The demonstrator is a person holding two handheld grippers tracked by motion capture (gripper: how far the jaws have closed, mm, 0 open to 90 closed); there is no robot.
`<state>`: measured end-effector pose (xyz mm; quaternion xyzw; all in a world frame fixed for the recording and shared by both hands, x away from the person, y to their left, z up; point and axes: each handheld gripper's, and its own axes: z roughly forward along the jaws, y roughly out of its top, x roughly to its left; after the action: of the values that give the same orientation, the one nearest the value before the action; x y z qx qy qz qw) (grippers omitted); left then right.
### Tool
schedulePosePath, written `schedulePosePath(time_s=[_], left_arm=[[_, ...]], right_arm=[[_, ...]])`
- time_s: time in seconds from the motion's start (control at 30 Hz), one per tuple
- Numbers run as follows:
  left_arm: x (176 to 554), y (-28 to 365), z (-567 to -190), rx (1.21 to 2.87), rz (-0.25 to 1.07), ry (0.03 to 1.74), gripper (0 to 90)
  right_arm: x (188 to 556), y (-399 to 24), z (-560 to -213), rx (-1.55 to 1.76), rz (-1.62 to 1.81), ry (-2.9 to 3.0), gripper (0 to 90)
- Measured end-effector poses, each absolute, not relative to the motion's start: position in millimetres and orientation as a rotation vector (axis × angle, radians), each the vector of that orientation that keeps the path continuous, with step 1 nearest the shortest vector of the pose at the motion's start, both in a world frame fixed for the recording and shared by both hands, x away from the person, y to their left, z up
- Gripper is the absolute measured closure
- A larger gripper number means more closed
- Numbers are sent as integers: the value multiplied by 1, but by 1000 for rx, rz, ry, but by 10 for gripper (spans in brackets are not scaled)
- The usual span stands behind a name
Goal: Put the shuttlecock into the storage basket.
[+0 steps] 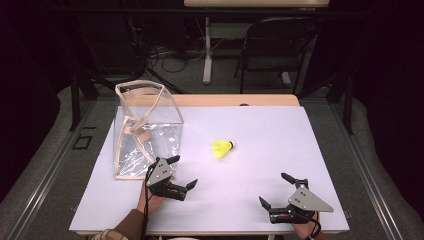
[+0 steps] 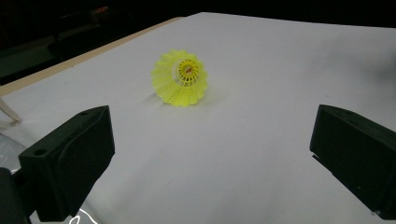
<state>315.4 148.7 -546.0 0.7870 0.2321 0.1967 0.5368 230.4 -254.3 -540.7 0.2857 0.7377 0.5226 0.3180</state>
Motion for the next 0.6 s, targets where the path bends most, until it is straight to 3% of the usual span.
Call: schedulePosePath(time_s=[0.6], left_arm=[[331, 125, -543, 1919, 451, 556, 0]], right_arm=[[231, -254, -541, 757, 1369, 1948, 0]])
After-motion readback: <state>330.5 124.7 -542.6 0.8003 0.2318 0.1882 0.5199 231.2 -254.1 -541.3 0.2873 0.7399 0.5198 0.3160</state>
